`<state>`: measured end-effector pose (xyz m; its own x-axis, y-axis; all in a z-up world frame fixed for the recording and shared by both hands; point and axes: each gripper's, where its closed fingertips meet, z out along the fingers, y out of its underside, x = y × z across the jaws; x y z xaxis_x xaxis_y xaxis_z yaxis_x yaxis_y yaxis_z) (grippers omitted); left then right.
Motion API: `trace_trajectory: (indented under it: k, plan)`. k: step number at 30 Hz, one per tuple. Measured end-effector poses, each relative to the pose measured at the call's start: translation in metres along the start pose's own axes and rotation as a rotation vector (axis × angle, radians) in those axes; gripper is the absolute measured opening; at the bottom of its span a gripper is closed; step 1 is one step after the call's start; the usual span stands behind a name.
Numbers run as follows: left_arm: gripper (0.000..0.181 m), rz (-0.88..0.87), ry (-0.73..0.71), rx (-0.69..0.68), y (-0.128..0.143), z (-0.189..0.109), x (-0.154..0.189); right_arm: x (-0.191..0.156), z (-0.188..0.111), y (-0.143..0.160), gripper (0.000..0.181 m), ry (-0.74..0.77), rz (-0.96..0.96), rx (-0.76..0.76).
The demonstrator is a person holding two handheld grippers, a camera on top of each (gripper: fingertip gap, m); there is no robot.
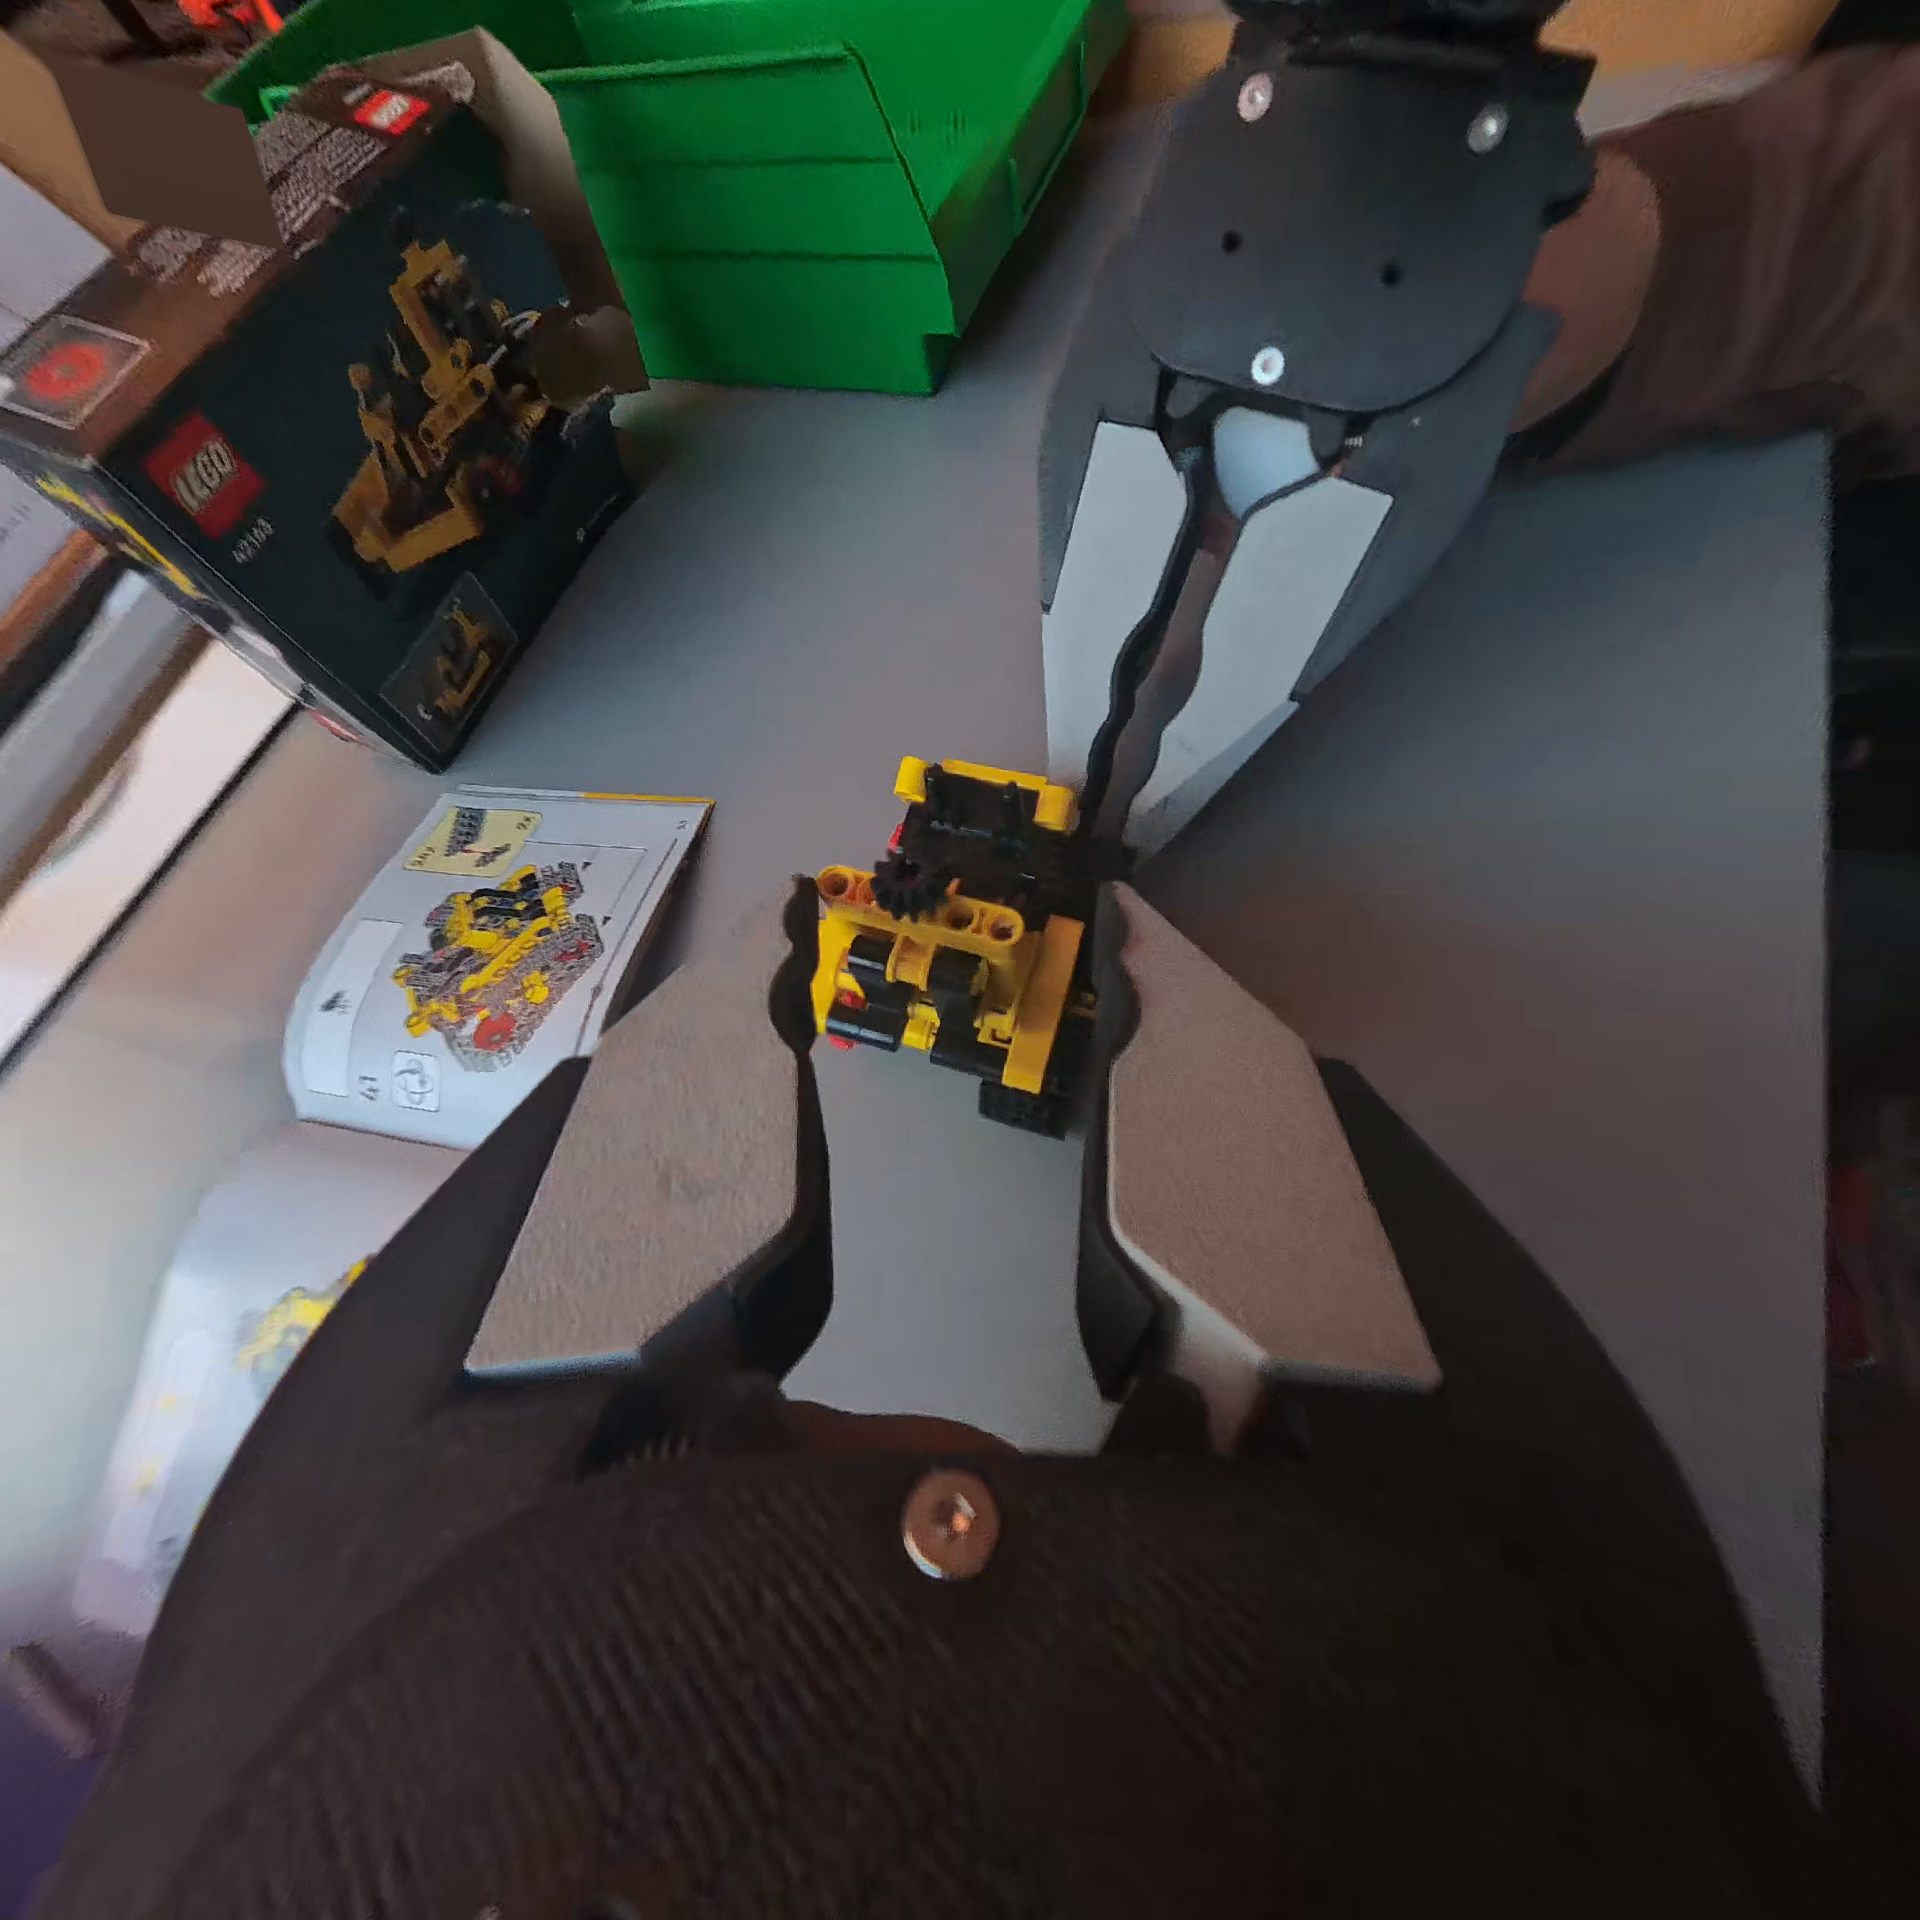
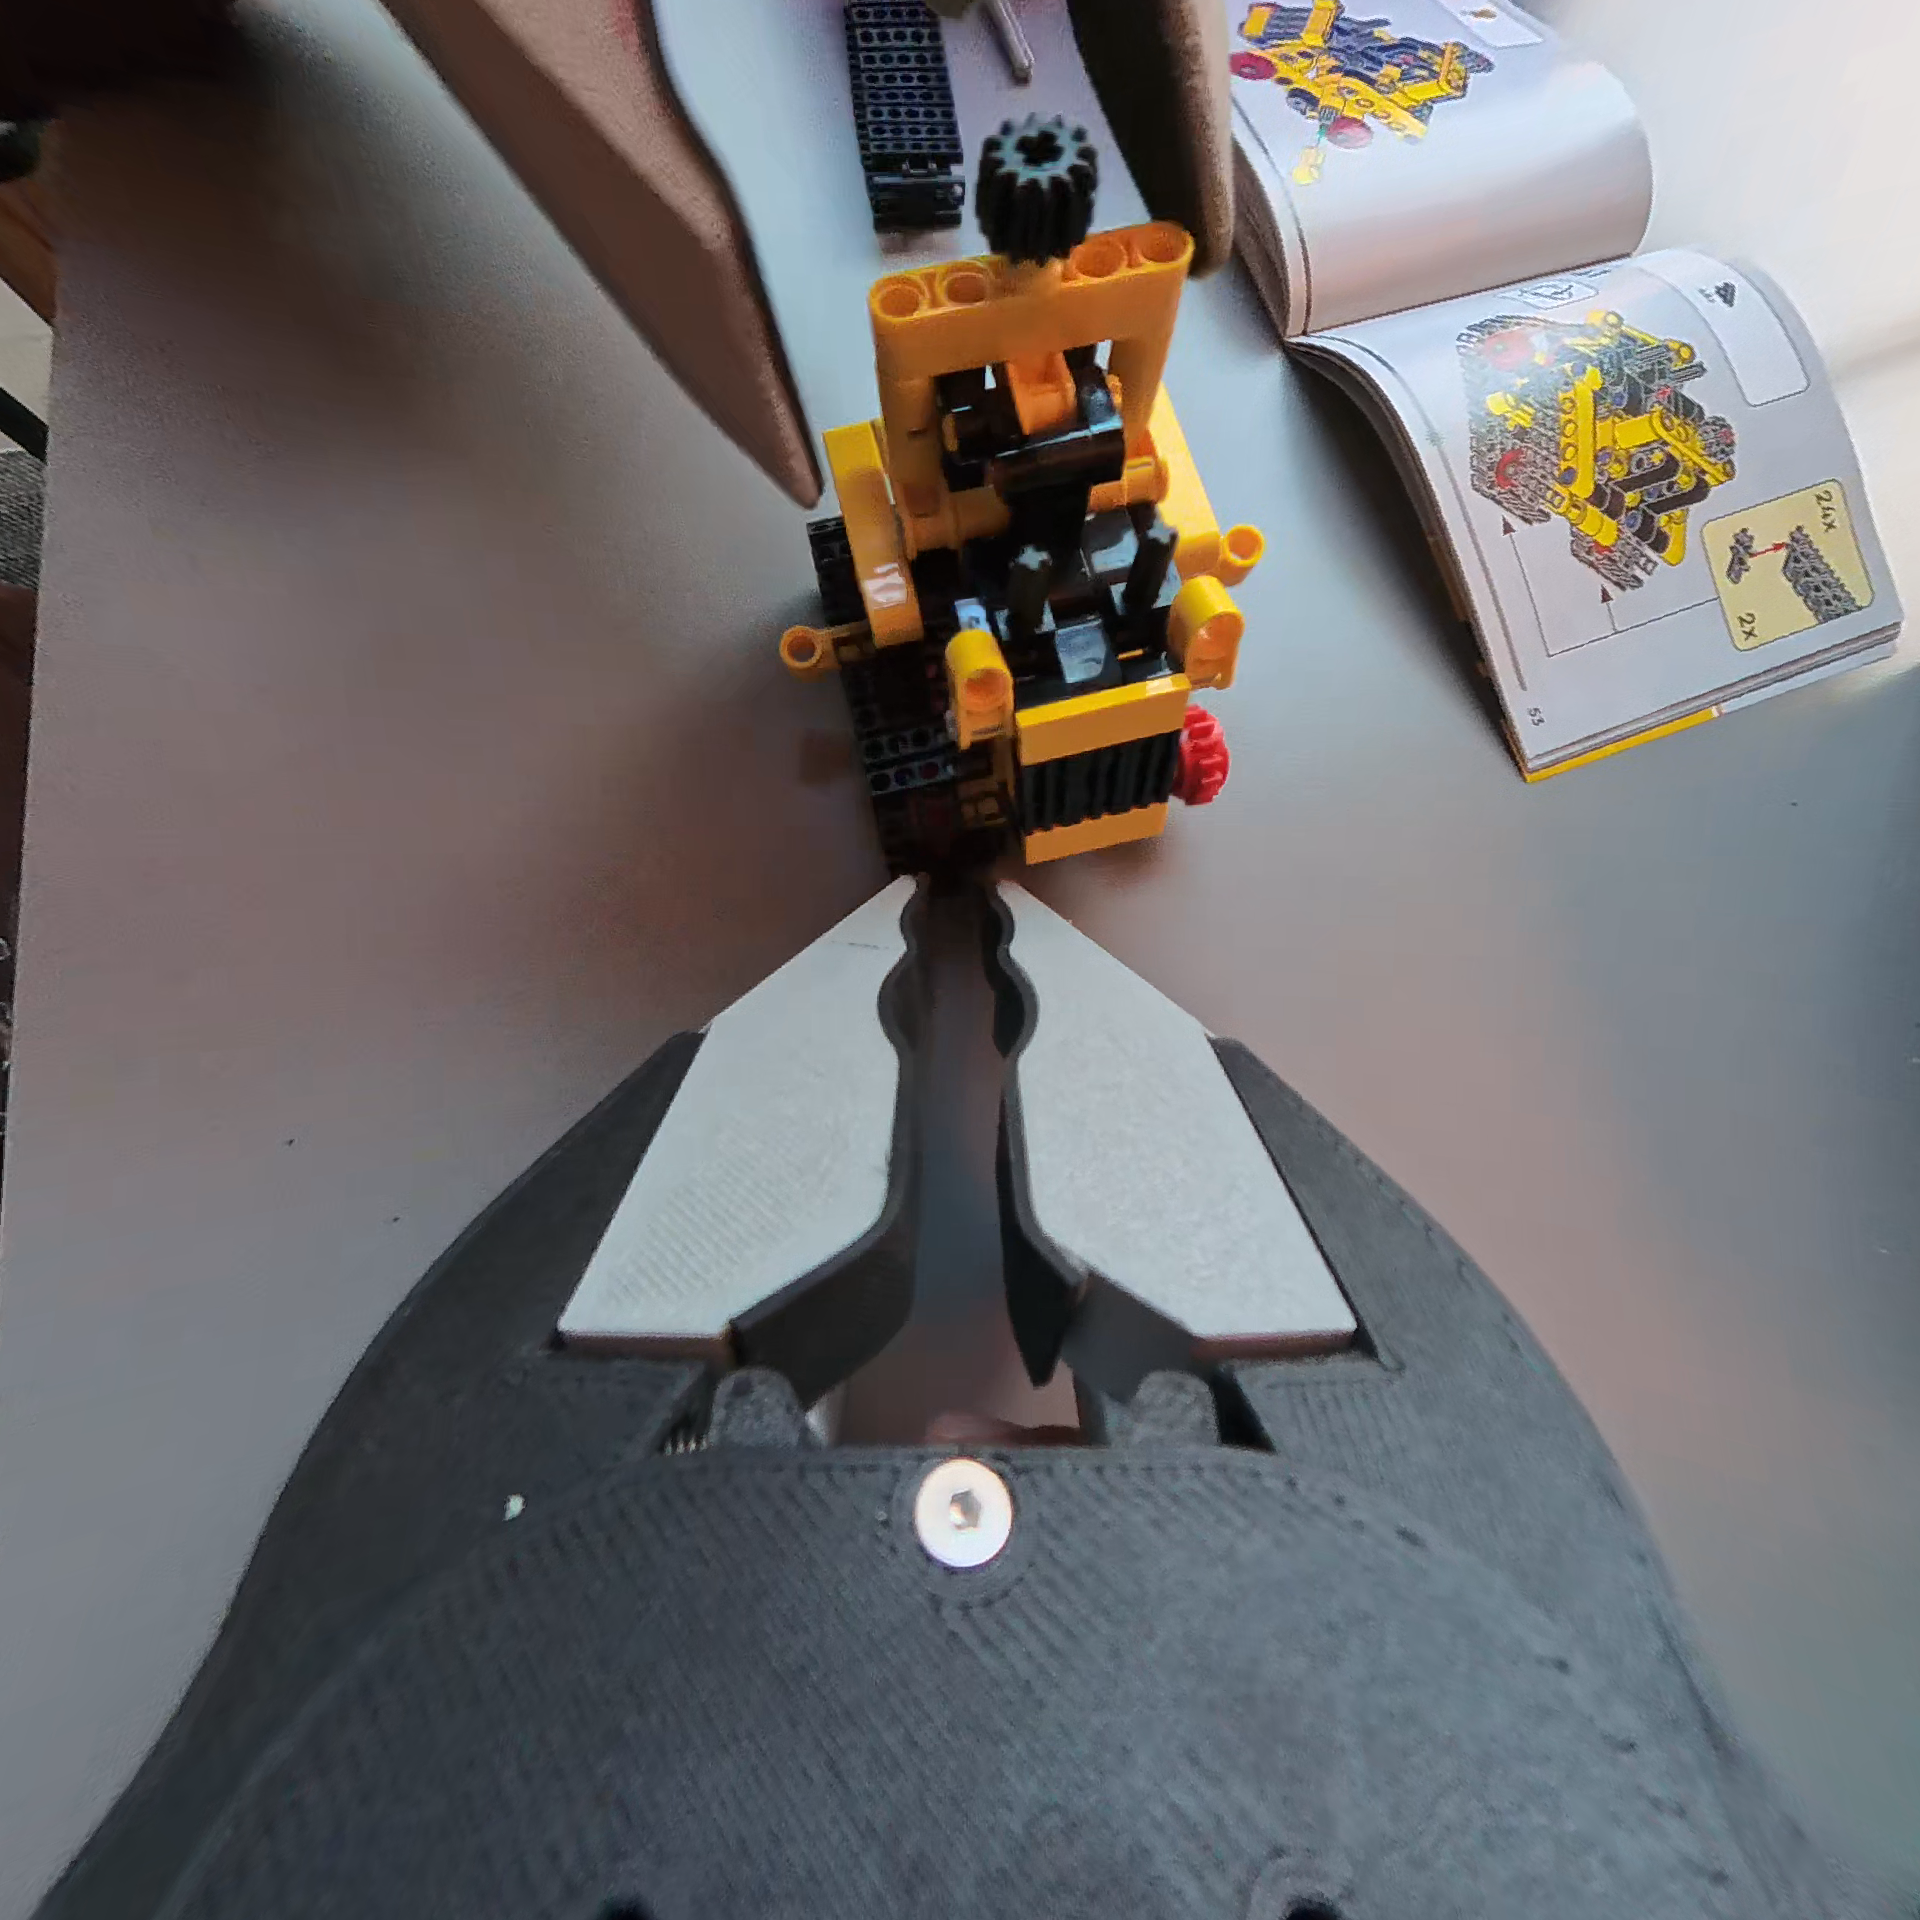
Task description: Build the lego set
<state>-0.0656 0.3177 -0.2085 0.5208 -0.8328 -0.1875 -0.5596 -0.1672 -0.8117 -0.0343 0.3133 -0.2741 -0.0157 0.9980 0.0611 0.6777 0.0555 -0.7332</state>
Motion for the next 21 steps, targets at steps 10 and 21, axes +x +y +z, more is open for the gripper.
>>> trace_trajectory:
  k: [10, 21]
  plan:
    - [0.048, -0.024, -0.03, -0.054, 0.013, 0.01, -0.009, -0.001, -0.001, 0.001, 0.004, 0.011, -0.008, -0.002]
    - [0.037, -0.087, 0.013, -0.021, 0.017, 0.001, -0.016, 0.002, -0.001, 0.001, 0.0, 0.015, 0.001, -0.002]
